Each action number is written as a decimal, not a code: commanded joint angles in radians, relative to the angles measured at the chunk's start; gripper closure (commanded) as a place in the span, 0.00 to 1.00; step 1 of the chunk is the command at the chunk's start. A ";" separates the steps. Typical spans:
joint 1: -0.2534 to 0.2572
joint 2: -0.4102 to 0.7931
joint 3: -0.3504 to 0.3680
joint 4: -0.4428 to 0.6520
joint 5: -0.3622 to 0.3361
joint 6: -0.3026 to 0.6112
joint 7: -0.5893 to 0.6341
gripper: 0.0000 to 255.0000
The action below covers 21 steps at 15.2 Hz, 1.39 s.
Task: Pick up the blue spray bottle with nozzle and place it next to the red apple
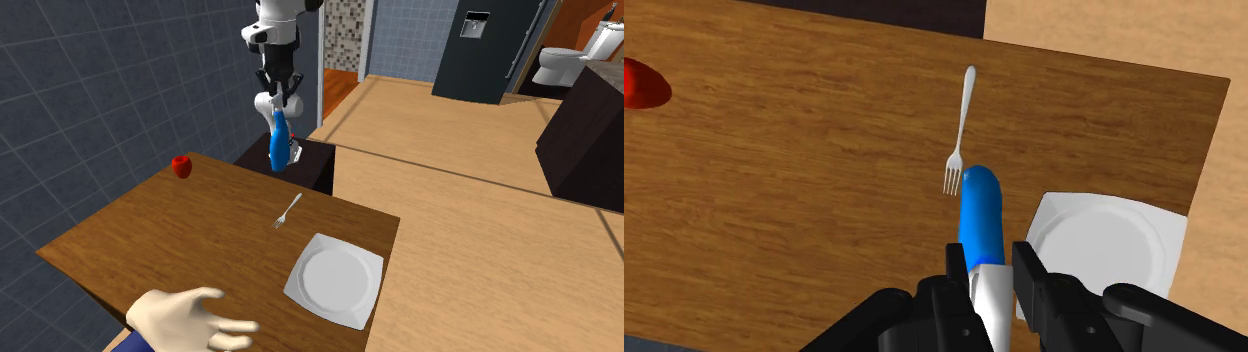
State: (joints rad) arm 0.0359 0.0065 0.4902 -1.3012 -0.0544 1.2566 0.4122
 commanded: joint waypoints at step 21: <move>-0.251 -0.166 -0.344 -0.336 0.010 0.207 -0.588 1.00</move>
State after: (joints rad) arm -0.2045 -0.1649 0.1612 -1.6330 -0.0409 1.4528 -0.1486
